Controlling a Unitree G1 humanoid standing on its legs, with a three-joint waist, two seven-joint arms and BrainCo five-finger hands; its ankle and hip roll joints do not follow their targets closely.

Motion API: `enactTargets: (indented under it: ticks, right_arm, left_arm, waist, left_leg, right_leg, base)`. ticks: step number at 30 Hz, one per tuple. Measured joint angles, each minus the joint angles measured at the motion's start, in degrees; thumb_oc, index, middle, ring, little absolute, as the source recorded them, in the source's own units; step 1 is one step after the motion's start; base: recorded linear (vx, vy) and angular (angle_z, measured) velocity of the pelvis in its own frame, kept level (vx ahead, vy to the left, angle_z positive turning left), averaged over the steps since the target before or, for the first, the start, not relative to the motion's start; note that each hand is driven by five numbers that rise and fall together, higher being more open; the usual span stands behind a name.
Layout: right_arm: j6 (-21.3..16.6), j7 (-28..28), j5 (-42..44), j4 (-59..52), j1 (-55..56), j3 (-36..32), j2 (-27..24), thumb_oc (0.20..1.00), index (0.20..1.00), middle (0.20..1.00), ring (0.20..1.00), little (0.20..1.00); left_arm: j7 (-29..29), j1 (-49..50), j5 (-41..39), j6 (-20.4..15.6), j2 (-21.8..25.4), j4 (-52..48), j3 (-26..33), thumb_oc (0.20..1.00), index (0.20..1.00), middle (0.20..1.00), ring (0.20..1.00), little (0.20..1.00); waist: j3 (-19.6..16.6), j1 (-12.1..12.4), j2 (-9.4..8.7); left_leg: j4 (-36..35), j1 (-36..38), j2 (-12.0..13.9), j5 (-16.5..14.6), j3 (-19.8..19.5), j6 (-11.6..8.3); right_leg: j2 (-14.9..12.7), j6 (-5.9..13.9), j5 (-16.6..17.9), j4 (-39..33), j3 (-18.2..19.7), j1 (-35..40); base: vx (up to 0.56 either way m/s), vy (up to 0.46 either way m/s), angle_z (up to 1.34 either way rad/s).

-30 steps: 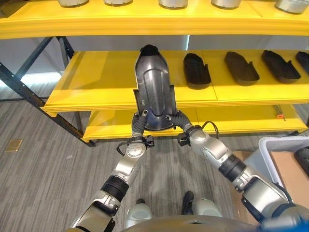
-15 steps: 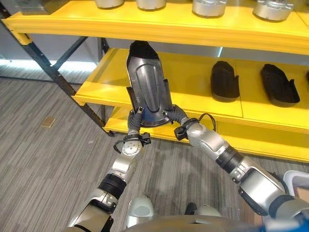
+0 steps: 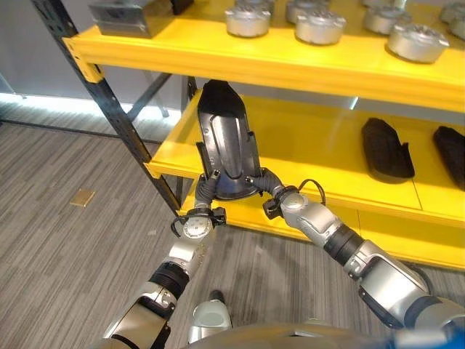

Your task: Move parts from the plastic box to the shelf.

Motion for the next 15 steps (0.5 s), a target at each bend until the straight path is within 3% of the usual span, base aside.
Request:
enactTargets:
  ticks: [1,6,7,10,13,15]
  right_arm:
    - [-0.19,-1.24,-0.12,0.00,0.05,-0.31,0.82,0.200,0.200,0.200,0.200,0.200]
    - [-0.42,-2.99,0.05,-0.04,-0.06,-0.01,1.33,0.200,0.200,0.200,0.200,0.200]
    - [-0.43,-3.01,0.05,-0.04,-0.05,-0.20,1.31,0.200,0.200,0.200,0.200,0.200]
    - [-0.55,-3.07,0.02,-0.59,0.37,-0.36,1.18,0.200,0.200,0.200,0.200,0.200]
    - [-0.54,-3.17,-0.01,-0.87,0.47,-1.14,1.32,0.200,0.200,0.200,0.200,0.200]
    - [-0.54,-3.47,0.04,-0.86,0.48,-1.60,1.35,0.200,0.200,0.200,0.200,0.200]
  left_arm:
    - [-0.04,-0.46,0.11,0.00,0.62,0.02,-0.08,0.200,0.200,0.200,0.200,0.200]
    - [-0.07,-1.30,0.66,1.23,1.28,-0.04,-0.01,0.200,0.200,0.200,0.200,0.200]
    - [-0.09,-1.39,0.85,1.68,1.29,-0.44,0.06,0.200,0.200,0.200,0.200,0.200]
    - [0.01,-1.26,1.11,2.33,1.37,-1.21,0.15,0.200,0.200,0.200,0.200,0.200]
    - [0.66,-1.40,1.21,4.14,1.55,-2.80,0.27,0.200,0.200,0.200,0.200,0.200]
    - [0.72,-1.42,1.21,4.26,1.59,-2.80,0.23,0.200,0.200,0.200,0.200,0.200]
  waist:
    - [-0.29,0.86,-1.19]
    - [0.29,1.10,-0.95]
    - [0.54,1.02,-0.66]
    - [0.41,0.77,-0.95]
    - [0.03,0.21,-1.59]
    - [0.00,-0.29,-1.64]
  left_leg:
    - [0.43,0.24,-0.82,-1.09,0.98,-0.09]
    - [0.86,2.22,0.30,-3.59,6.74,1.01]
    - [-0.43,3.72,0.50,-3.70,8.18,1.20]
    - [-2.20,5.29,0.53,-3.70,11.17,1.21]
    - [-2.66,5.24,-0.34,-4.24,11.98,0.67]
    - [-2.56,5.25,-0.33,-4.22,10.85,0.06]
  right_leg:
    - [0.65,-1.61,-0.13,0.58,-3.21,-1.50]
    - [-1.54,-1.54,6.64,8.23,-4.54,-8.10]
    - [-1.72,-0.73,6.07,8.66,-4.56,-8.98]
    - [0.15,-0.18,5.67,-3.07,-8.31,-9.37]
    - [-1.76,3.25,8.90,-11.87,-7.64,-10.89]
    - [-3.34,3.82,10.51,-12.37,-5.87,-11.77]
  base:
    - [0.14,0.354,-0.20]
    - [0.12,0.136,-0.64]
    - [0.10,-0.038,-0.59]
    - [0.12,-0.124,-0.35]
    - [0.10,-0.160,-0.10]
    - [0.11,-0.250,0.07]
